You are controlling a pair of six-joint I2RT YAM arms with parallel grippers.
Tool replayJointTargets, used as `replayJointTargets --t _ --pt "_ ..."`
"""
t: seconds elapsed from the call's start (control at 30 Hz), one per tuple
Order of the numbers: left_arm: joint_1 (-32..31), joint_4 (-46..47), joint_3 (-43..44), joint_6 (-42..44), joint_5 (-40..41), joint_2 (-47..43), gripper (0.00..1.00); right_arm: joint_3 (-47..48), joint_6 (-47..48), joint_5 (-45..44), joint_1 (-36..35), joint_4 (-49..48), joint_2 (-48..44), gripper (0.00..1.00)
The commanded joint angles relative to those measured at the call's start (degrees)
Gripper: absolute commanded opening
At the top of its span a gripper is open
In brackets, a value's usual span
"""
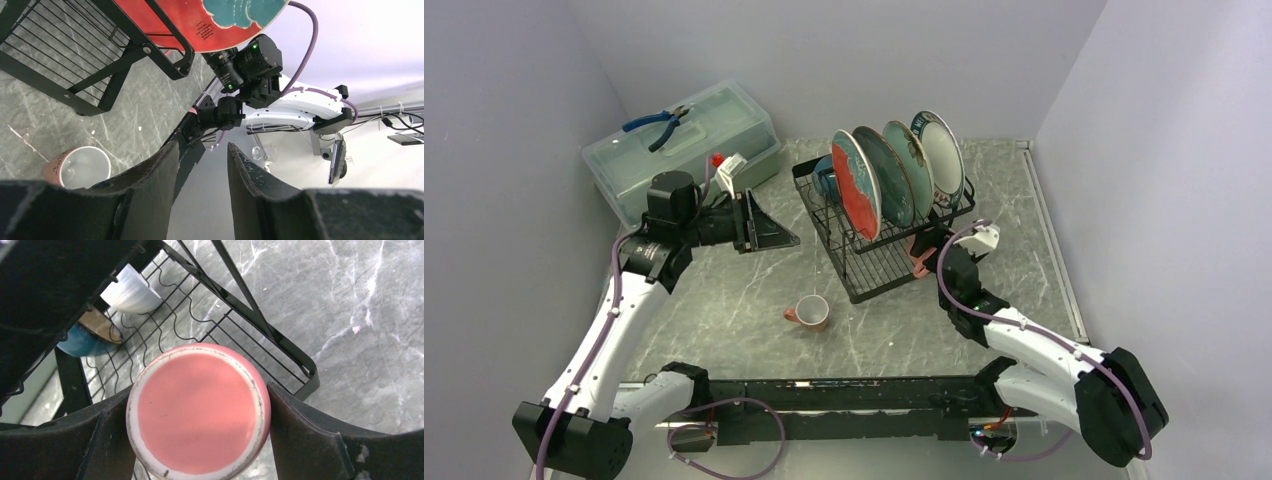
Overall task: Load the mixed dishes into the dish rack
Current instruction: Turn the cup upside down in the dish rack.
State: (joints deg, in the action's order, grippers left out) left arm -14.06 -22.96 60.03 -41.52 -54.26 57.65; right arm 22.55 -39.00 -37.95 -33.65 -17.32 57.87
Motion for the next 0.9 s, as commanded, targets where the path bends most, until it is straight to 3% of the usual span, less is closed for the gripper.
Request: replayJointTargets --t 0.0,0.57,0.87 --pt "0.2 2.9 -0.8 -1.0 -3.0 0.0 0.45 -2.7 -7.0 -4.7 0.4 -12.0 -0.5 0.00" --pt "0.2 1.6 -1.4 -1.2 -4.3 -1.4 0.43 -0.1 -6.5 -7.0 0.3 -18.4 9.9 0.00" --pt "0.2 1.9 -2.1 -1.8 -5.5 -1.8 0.43 4.0 -6.9 -9.7 -0.4 -15.6 14.6 0.01"
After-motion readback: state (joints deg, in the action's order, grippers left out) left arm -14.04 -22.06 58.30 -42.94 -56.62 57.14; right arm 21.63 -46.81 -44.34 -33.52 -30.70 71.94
